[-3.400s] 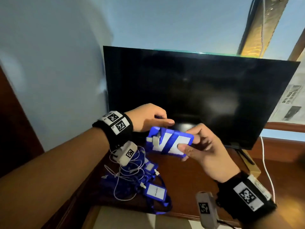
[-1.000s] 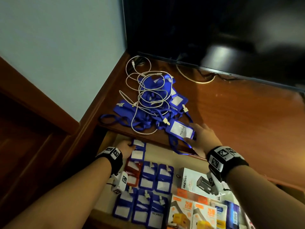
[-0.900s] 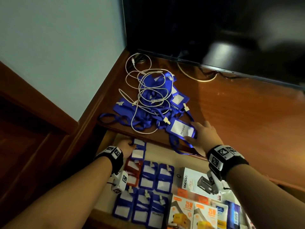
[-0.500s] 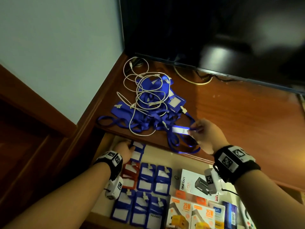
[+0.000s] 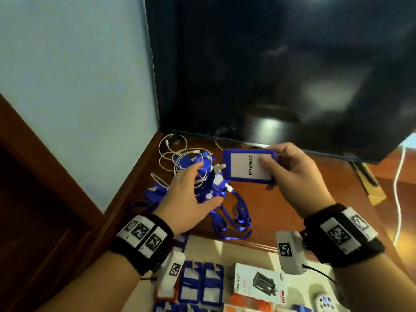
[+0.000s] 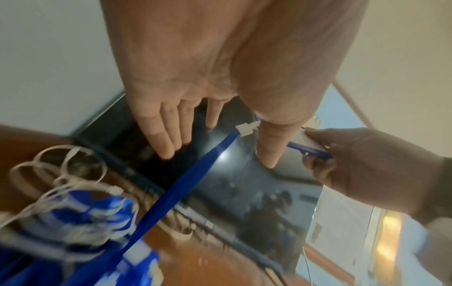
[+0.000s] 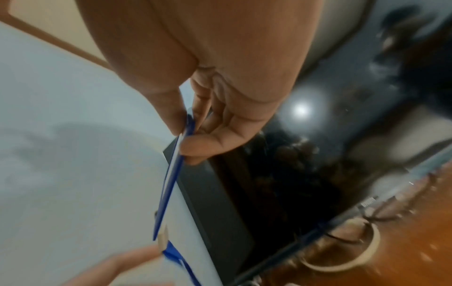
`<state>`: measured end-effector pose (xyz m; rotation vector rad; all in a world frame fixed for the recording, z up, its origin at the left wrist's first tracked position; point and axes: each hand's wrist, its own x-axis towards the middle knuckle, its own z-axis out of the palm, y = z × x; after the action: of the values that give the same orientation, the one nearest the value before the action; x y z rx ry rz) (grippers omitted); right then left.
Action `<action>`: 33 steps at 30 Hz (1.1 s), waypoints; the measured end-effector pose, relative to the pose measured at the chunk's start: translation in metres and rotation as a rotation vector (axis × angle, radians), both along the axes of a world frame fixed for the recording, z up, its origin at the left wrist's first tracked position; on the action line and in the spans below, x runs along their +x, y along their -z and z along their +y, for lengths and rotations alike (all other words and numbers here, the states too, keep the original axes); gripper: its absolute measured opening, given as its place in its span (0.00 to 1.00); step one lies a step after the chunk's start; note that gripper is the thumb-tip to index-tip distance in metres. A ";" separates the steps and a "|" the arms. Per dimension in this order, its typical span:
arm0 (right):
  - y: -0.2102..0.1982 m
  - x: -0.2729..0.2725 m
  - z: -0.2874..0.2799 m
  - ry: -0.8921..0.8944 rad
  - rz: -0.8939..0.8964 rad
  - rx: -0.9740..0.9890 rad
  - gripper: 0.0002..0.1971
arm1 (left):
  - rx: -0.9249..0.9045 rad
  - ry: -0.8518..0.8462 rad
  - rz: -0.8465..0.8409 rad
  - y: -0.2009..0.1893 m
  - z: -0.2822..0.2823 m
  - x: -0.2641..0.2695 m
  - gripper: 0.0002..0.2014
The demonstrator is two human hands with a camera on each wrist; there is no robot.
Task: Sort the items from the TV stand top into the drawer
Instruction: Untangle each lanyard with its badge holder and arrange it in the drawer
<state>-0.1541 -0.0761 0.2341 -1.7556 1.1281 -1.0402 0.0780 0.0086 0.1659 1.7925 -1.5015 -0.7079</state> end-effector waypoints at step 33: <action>-0.062 -0.047 0.052 -0.212 -0.144 -0.153 0.07 | -0.577 0.456 -0.580 -0.300 -0.057 -0.075 0.20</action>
<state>-0.2010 -0.0238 0.2963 -1.8409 0.7733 -1.1256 0.0034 -0.0485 0.4655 1.2599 -2.2523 0.0944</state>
